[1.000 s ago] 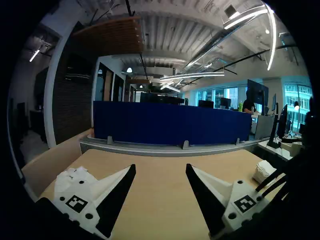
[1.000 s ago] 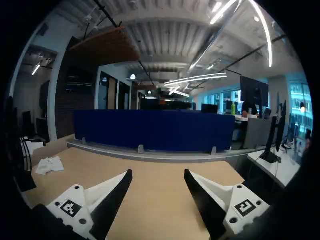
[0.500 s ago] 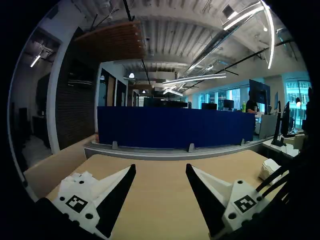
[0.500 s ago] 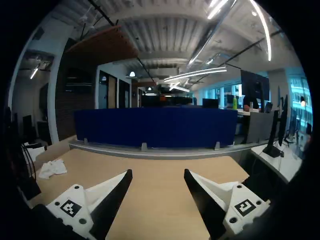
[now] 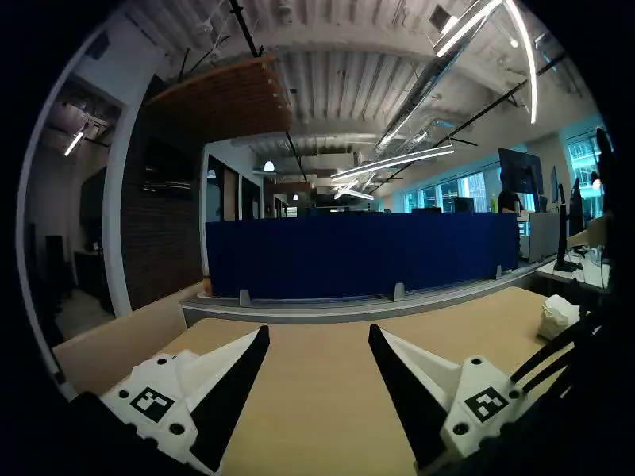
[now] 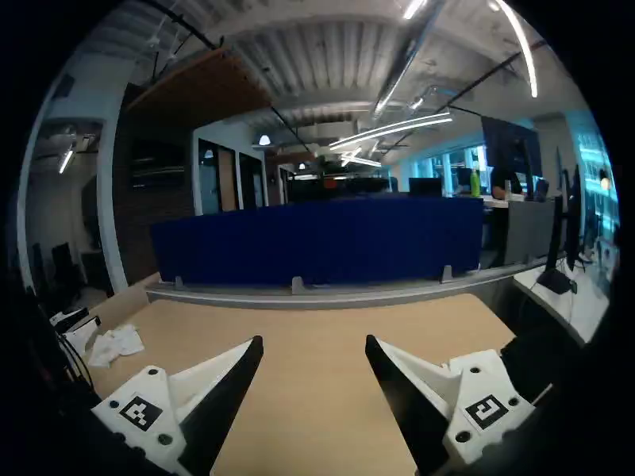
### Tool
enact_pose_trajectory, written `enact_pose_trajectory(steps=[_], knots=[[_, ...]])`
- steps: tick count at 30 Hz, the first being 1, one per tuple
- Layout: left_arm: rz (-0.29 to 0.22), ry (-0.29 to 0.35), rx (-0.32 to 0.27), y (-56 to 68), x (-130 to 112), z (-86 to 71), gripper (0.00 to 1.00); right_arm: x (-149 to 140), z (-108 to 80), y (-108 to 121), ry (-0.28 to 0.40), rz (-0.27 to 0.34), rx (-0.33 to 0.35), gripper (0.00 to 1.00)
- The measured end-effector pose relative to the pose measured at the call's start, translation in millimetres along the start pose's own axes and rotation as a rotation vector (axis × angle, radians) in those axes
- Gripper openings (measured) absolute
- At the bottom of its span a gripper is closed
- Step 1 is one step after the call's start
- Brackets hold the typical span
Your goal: Fold towel
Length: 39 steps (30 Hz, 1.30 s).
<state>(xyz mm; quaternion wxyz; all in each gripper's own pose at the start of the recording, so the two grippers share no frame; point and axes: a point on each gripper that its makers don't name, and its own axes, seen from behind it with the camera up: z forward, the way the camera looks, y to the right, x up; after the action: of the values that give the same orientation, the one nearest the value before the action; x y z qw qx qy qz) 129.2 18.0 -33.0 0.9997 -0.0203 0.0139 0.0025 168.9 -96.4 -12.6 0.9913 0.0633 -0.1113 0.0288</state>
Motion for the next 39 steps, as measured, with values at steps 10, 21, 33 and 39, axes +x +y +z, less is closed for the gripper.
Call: enact_pose_trajectory(steps=[10, 21, 33, 39], knots=[[0.042, 0.041, 0.012, 3.2, -40.5, 2.4, 0.93, -15.1, 20.1, -8.1, -0.018, -0.041, -0.003, 1.00], [0.011, 0.033, 0.026, 2.3, -101.8, 13.0, 0.93, -29.3, 33.1, -6.0, 0.000, -0.086, -0.009, 1.00], [-0.011, -0.001, 0.031, -1.2, -134.6, 24.8, 0.93, -44.9, 46.1, -13.7, -0.015, -0.100, 0.007, 1.00], [-0.014, 0.000, 0.035, -3.5, -136.5, 27.3, 0.93, -41.0, 47.8, -10.5, -0.010, -0.097, 0.005, 1.00]])
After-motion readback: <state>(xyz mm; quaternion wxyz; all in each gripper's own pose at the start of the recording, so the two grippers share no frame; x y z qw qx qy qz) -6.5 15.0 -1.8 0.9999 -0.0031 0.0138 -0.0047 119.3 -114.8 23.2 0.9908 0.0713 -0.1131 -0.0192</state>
